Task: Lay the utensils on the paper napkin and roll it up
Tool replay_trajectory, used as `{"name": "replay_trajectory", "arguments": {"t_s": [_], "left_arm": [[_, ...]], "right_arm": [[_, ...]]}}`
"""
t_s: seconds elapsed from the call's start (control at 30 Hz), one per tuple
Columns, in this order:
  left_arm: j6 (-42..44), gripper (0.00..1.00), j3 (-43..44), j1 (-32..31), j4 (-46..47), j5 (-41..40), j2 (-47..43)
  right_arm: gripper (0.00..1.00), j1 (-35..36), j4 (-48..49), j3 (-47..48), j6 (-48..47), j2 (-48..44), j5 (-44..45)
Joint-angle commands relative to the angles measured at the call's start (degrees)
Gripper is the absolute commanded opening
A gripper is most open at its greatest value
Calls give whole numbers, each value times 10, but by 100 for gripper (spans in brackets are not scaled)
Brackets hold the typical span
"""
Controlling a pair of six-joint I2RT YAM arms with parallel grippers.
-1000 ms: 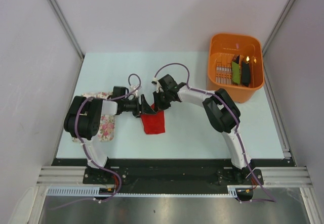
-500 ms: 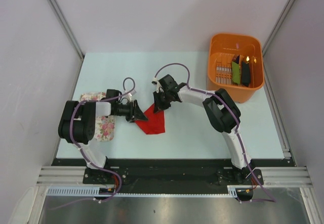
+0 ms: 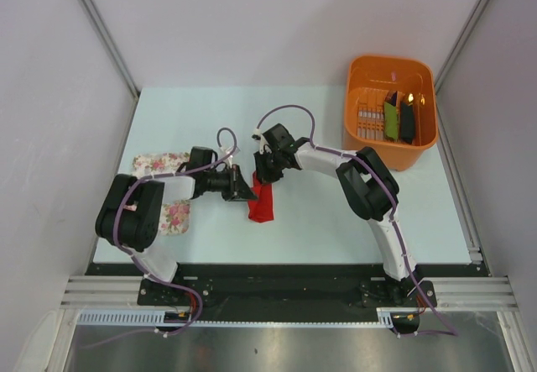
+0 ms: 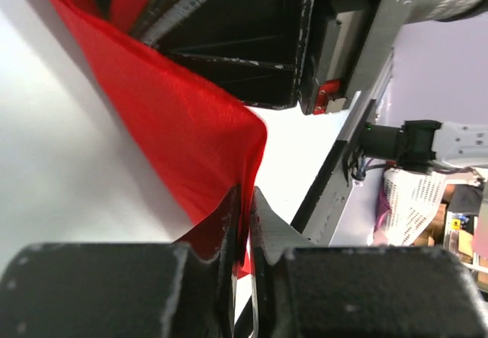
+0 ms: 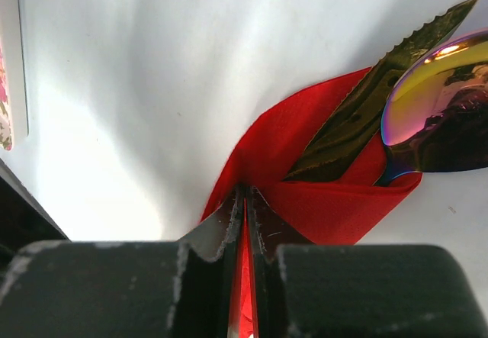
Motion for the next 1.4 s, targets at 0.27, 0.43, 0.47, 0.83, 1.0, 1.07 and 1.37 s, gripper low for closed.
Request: {"name": "replay_trajectory", "arguments": {"t_s": [0.27,0.43,0.47,0.83,1.0,1.07,1.37], "left_arm": [[-39,10,-1,-36,23,-105,69],[-5,4,14,-36,-27,-151,84],[-3,3,13,-36,-31,-155,83],[-3,0,16,-36,-25,-142,83],[-5,0,19,-36,-20,-136,87],[-5,0,21,-36,-19,-136,86],[-3,0,26,-36,-24,-135,85]], "right_arm": [[8,6,-17,-25,-15,34,61],[14,2,-14,-25,-17,13,33],[15,1,-11,-25,-16,0,28],[18,-70,95,-103,76,-86,-135],[18,-72,124,-144,97,-88,-155],[17,-71,132,-149,105,-84,-158],[17,-62,147,-157,112,-76,-156]]}}
